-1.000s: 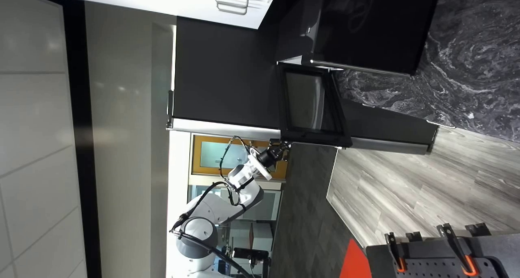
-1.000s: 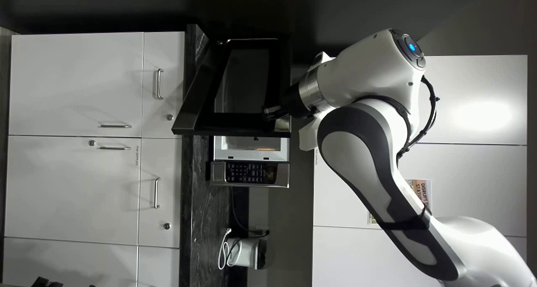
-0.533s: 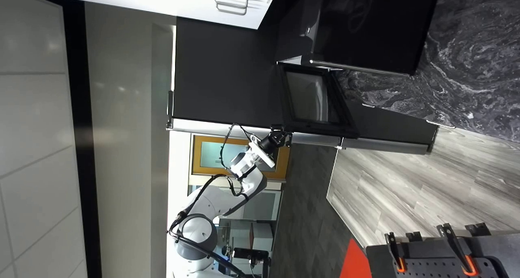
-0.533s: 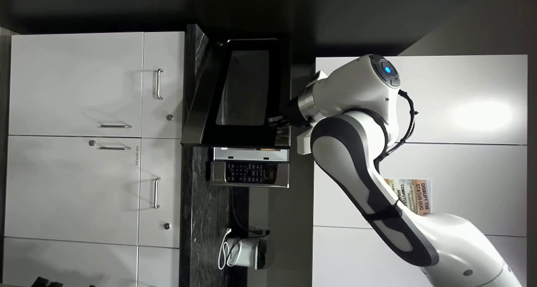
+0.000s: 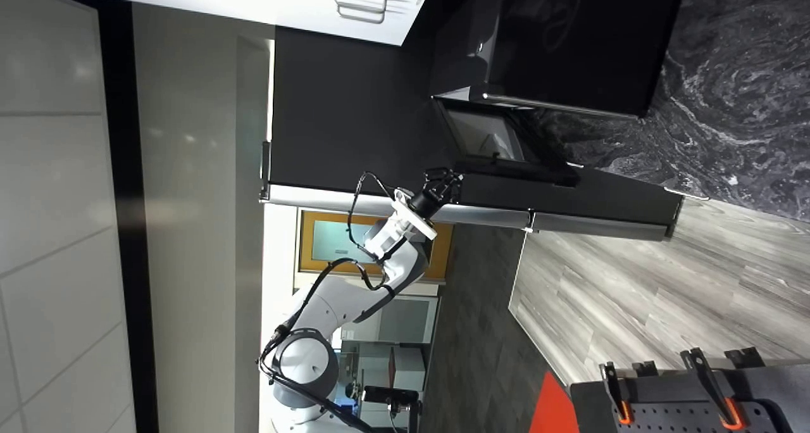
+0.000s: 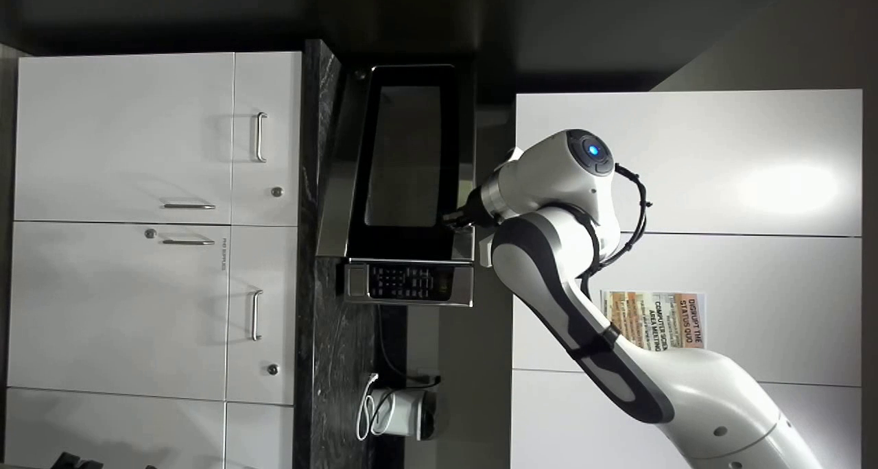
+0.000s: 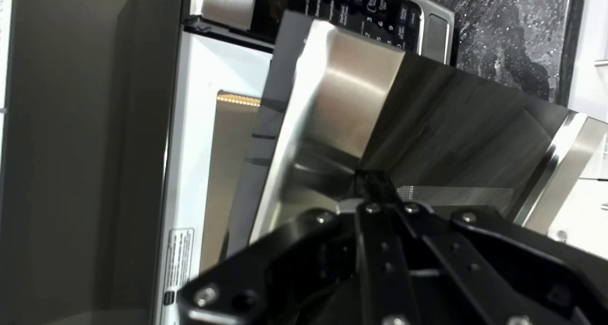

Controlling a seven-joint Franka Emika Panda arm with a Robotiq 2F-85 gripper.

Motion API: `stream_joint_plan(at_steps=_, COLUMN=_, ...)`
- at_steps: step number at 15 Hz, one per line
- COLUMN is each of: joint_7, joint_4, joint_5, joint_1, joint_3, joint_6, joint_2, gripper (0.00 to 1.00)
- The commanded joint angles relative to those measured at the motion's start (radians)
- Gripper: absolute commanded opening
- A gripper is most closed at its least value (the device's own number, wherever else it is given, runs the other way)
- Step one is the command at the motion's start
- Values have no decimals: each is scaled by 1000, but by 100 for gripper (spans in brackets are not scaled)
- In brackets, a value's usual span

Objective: Close the door of the microwave

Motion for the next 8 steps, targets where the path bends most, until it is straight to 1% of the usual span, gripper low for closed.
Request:
stream_joint_plan(at_steps=1, joint_7=51, joint_4=-33, joint_5=-11, joint_1=-48, joint_3=-25, joint_6=51, joint_2=-10, gripper=0)
stream_joint_plan(at_steps=4, joint_7=40, joint_4=-55, joint_5=36, joint_1=-71, joint_3=-24, joint_6=79, joint_2=-15, gripper=0)
stream_joint_plan(at_steps=6, joint_7=43, joint_4=-103, joint_5=68, joint_1=-71, joint_3=-6, joint_6=146, joint_2=-38, gripper=0)
stream_joint_plan(at_steps=8, joint_7=60, joint_4=-139, joint_5=68, joint_1=-58, joint_3=2, joint_6=199, joint_2=-37, gripper=0)
